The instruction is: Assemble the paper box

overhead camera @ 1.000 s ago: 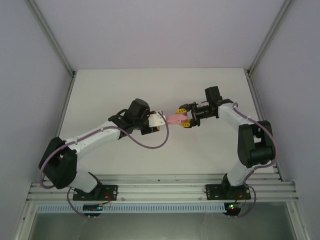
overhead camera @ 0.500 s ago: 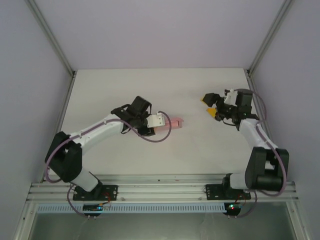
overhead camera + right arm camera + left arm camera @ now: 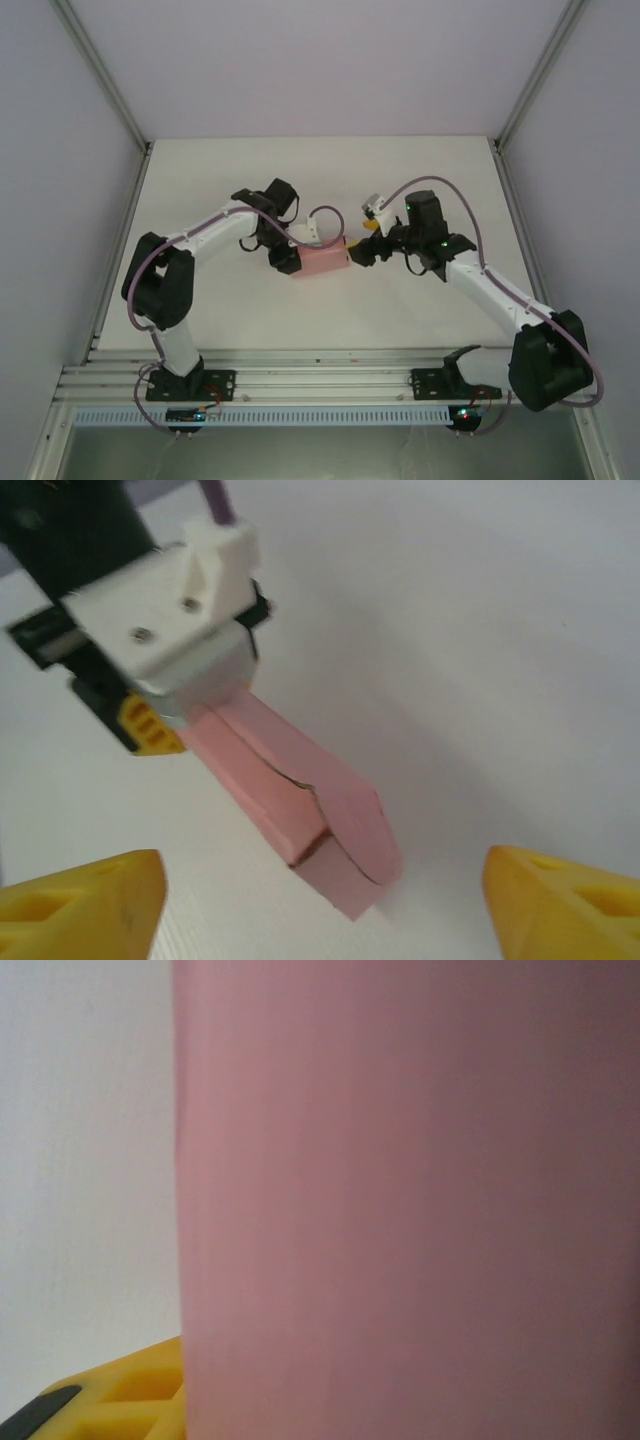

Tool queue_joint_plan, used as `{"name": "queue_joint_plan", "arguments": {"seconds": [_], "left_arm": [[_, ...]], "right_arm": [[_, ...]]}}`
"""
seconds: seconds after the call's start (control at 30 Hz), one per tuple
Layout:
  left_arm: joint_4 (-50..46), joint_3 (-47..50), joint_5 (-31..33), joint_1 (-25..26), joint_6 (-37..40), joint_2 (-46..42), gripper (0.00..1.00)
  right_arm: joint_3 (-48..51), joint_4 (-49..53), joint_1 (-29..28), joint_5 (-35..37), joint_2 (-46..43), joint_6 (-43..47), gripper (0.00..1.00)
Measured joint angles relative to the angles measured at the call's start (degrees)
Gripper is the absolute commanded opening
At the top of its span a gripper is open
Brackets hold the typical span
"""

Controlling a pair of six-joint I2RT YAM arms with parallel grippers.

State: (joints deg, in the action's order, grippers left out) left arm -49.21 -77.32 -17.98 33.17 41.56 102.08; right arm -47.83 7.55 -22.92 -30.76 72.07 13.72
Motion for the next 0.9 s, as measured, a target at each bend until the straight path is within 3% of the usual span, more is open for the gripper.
{"name": "queue_joint_plan", "arguments": {"seconds": [0.13,0.23,0.57,0.7,0.9], "left_arm": [[-0.9,0.0,-0.7,0.0,0.0,0.5,0.39],[-1.4,-0.1,-0.7,0.0,0.0,0.9,0.40],[-1.2,-0.8,1.4,0.7,-2.1,1.2,0.42],[-0.3,-0.8,3.7,1.2,-3.6,1.4,0.44],[0.4,-1.6,4.8,2.1,-5.2,2.6,0.43]], "right_arm": [[-1.1,0.7,-0.2,3.0,4.3,3.1,0.73],[-2.5,1.3,-1.2,4.2,7.0,5.0,0.64],[-8.2,3.5,-3.8,6.1,13.5,6.1,0.06],[-11.0,6.5,-4.2,7.2,15.7,2.9,0.00],[-15.3,13.0,-4.2,8.0,17.9,-7.8,0.00]]}}
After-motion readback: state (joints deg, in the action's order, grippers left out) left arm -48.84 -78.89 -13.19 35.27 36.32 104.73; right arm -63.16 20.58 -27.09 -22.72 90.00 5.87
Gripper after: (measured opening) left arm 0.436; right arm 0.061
